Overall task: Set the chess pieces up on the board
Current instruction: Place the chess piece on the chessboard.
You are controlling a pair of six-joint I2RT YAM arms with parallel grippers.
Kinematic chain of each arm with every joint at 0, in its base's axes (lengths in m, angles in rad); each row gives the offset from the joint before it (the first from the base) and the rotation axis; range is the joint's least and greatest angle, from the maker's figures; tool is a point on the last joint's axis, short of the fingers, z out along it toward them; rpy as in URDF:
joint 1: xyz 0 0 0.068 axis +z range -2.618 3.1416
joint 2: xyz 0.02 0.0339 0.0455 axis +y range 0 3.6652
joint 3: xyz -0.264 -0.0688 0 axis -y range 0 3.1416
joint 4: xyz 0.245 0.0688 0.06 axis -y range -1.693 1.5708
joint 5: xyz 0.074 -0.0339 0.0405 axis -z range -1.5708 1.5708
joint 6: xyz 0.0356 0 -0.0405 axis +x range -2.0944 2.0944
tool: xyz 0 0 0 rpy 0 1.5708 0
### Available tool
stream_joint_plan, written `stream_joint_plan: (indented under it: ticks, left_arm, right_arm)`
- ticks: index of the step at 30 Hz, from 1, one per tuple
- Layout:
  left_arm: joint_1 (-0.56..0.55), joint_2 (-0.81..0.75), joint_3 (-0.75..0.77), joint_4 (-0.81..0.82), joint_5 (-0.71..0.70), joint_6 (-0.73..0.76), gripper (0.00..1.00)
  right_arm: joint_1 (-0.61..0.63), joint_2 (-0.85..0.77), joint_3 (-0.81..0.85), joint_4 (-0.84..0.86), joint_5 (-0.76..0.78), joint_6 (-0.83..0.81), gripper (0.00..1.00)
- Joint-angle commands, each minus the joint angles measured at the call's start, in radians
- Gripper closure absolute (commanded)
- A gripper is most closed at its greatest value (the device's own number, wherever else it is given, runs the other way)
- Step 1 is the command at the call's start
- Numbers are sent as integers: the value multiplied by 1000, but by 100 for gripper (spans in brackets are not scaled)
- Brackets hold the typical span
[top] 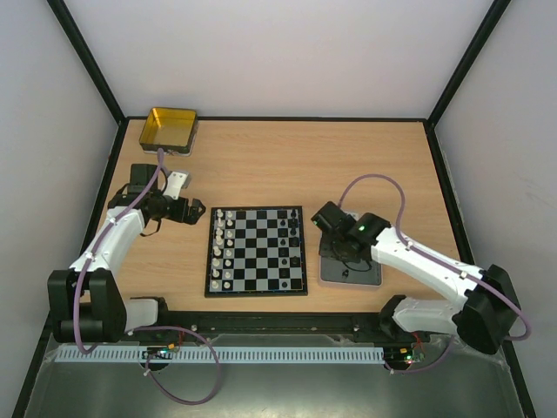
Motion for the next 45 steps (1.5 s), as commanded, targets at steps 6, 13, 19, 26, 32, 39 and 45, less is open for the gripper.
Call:
stream_joint_plan:
  ticks: [6, 13, 19, 26, 32, 39, 45]
  left_arm:
    - [-3, -41, 17, -15, 7, 6, 0]
    - [-3, -54, 13, -12, 4, 4, 0]
    - [-2, -63, 11, -11, 4, 3, 1]
    - [-1, -64, 11, -12, 4, 5, 1]
    - [-1, -64, 12, -12, 8, 6, 0]
    - [-1, -63, 11, -13, 9, 7, 0]
    - [-1, -66, 11, -13, 10, 6, 1]
  right_arm:
    - [245, 130, 52, 78, -10, 187, 84]
    - [290, 219, 63, 162, -24, 190, 84]
    - [290, 273, 78, 182, -31, 167, 81]
    - [290, 326, 87, 204, -56, 147, 81]
    - [290, 352, 94, 209, -68, 135, 81]
    - [290, 364, 92, 216, -87, 131, 81]
    - [290, 365, 79, 231, -105, 129, 81]
